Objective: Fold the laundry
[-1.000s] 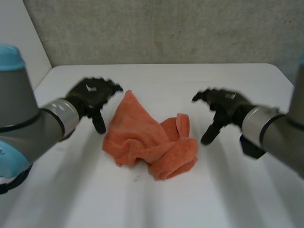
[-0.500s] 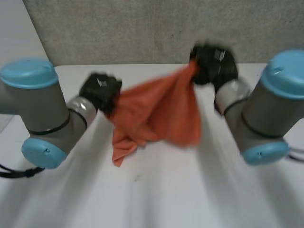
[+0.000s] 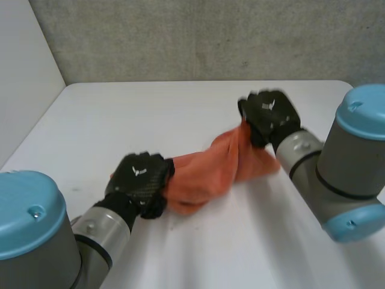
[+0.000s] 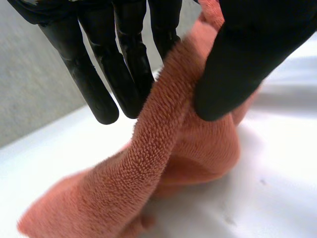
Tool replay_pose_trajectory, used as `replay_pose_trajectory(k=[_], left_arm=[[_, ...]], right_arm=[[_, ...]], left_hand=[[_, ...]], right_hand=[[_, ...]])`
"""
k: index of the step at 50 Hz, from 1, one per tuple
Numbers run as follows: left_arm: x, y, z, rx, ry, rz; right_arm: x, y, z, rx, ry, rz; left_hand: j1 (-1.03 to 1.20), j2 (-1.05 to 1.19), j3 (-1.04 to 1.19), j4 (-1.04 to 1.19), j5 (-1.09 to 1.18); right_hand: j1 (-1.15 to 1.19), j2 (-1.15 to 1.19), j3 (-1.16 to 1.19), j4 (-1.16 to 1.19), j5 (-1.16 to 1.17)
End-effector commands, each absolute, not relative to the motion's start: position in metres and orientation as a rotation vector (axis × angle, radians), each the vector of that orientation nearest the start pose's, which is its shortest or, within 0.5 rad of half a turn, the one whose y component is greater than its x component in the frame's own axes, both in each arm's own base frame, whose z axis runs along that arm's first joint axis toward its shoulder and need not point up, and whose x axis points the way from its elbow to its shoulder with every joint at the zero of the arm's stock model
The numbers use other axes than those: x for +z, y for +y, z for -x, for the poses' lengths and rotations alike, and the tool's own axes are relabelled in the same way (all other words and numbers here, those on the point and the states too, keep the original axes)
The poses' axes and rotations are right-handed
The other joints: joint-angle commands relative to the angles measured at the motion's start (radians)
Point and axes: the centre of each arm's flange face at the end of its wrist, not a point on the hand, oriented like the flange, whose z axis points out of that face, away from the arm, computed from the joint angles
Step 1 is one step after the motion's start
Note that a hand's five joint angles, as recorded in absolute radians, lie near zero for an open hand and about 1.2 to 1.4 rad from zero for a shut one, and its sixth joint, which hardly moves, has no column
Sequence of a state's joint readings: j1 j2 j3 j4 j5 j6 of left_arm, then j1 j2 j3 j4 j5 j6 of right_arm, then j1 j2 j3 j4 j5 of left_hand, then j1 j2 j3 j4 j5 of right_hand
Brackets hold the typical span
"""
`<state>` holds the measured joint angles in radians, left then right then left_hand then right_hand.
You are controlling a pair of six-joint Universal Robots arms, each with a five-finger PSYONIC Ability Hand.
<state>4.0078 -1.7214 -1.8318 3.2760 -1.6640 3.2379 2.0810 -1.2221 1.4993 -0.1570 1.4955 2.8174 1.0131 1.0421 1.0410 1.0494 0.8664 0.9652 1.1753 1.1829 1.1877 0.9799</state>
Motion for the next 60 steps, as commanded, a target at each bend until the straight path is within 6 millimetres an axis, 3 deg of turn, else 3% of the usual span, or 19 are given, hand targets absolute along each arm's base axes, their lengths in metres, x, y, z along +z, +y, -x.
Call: replay_pose_trajectory(k=[1,3,9,12,16,24,29,36,46,60], left_arm=[[0.213,-0.170,0.281,-2.021,2.600,-0.891],[0.222,-0.181,0.280,-2.059,2.576,-0.844],[0.245,-0.230,0.275,-2.195,2.507,-0.781],[0.229,-0.252,0.282,-2.149,2.569,-0.851],[0.210,-0.263,0.289,-2.049,2.641,-0.950],[0.158,-0.276,0.296,-1.791,2.622,-1.175],[0.138,-0.283,0.302,-1.739,2.603,-1.245],[0.137,-0.287,0.304,-1.741,2.596,-1.242],[0.170,-0.281,0.288,-1.813,2.555,-1.171],[0.149,-0.276,0.286,-1.723,2.600,-1.194]], right_arm=[[0.205,-0.233,-0.297,-1.857,1.992,1.237],[0.209,-0.225,-0.297,-1.872,1.930,1.340],[0.212,-0.217,-0.297,-1.880,1.853,1.423],[0.213,-0.216,-0.299,-1.870,1.826,1.431],[0.212,-0.219,-0.295,-1.857,1.822,1.430],[0.209,-0.222,-0.290,-1.840,1.841,1.415],[0.212,-0.221,-0.291,-1.837,1.814,1.416],[0.228,-0.223,-0.286,-1.881,1.778,1.375],[0.227,-0.233,-0.278,-1.896,1.816,1.349],[0.223,-0.230,-0.280,-1.870,1.819,1.358]], left_hand=[[-0.456,-0.485,-0.484,-0.492,-0.484],[-0.459,-0.488,-0.487,-0.495,-0.487],[-0.465,-0.494,-0.493,-0.501,-0.493],[-0.459,-0.488,-0.487,-0.495,-0.487],[-0.456,-0.485,-0.484,-0.492,-0.484],[-0.570,-0.599,-0.598,-0.607,-0.598],[-0.620,-0.649,-0.648,-0.657,-0.648],[-0.585,-0.614,-0.613,-0.622,-0.613],[-0.348,-0.377,-0.375,-0.384,-0.375],[-0.547,-0.576,-0.575,-0.583,-0.575]], right_hand=[[0.431,0.221,0.213,0.209,0.242],[0.431,0.221,0.213,0.209,0.242],[0.431,0.221,0.213,0.209,0.242],[0.431,0.221,0.213,0.209,0.242],[0.431,0.221,0.213,0.209,0.242],[0.403,0.193,0.185,0.180,0.214],[0.397,0.187,0.179,0.174,0.208],[0.397,0.187,0.179,0.174,0.208],[0.359,0.149,0.141,0.136,0.170],[0.338,0.128,0.121,0.116,0.149]])
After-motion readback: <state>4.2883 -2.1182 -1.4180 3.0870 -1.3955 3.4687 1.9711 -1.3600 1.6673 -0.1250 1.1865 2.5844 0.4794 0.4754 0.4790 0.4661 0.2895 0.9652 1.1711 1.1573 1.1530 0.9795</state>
